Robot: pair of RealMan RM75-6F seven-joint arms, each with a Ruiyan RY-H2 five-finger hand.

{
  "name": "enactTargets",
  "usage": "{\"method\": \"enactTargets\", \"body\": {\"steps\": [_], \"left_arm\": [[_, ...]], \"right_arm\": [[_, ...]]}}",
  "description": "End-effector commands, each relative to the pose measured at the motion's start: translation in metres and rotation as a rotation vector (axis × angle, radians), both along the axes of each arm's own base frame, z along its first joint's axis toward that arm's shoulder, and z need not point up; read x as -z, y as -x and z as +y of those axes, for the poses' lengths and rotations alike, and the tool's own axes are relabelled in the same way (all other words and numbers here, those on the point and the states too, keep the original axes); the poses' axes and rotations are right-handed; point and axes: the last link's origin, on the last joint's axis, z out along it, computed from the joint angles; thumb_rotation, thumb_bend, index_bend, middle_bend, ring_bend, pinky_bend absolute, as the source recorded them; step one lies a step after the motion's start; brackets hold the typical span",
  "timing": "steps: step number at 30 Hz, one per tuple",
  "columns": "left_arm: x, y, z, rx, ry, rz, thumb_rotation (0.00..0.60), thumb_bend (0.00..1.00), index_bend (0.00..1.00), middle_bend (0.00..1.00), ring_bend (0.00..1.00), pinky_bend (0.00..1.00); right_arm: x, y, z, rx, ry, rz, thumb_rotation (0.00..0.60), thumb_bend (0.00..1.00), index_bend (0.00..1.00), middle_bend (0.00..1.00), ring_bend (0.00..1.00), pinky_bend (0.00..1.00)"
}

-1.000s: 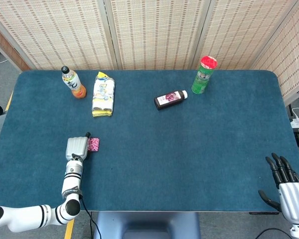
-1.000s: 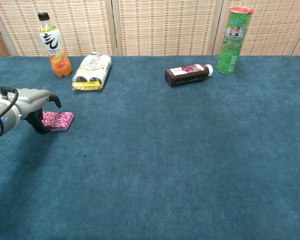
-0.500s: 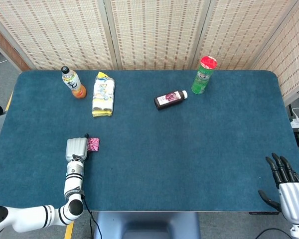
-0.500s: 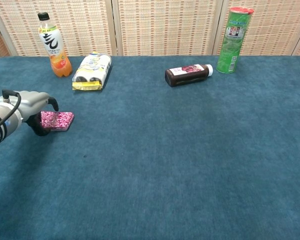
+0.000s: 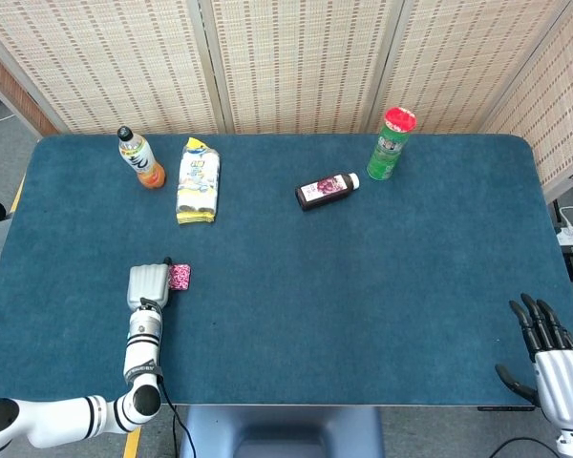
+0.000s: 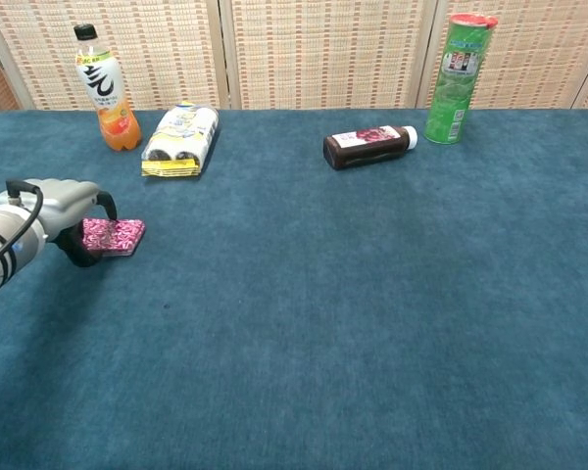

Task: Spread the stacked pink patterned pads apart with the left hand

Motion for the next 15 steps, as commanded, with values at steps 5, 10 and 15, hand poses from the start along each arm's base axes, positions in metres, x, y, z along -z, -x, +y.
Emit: {"method": "enactTargets", "body": {"steps": [5, 10, 15], "left_arm": [[-0.0007, -0.0021, -0.0003, 0.025, -0.022, -0.016, 0.600, 0.39, 0.29, 1.00, 1.00, 1.00], [-0.0029, -0.0025, -0.0020, 0.047, -0.032, -0.032, 0.600, 0.41, 0.43, 1.00, 1.00, 1.00], [-0.0100, 0.0013, -0.0049, 0.076, -0.046, -0.036, 0.600, 0.42, 0.52, 1.00, 1.00, 1.00]], "right_arm": [[-0.0002, 0.0002, -0.0003, 0.002, 0.001, 0.000, 0.600, 0.10, 0.00, 0.00, 0.00, 0.27], [-0.0003, 0.0000, 0.0000, 0.001, 0.001, -0.001, 0.600, 0.10, 0.00, 0.00, 0.00, 0.27], [-0.0007, 0.0001, -0.0002, 0.001, 0.005, -0.002, 0.600, 0.10, 0.00, 0.00, 0.00, 0.27]]}}
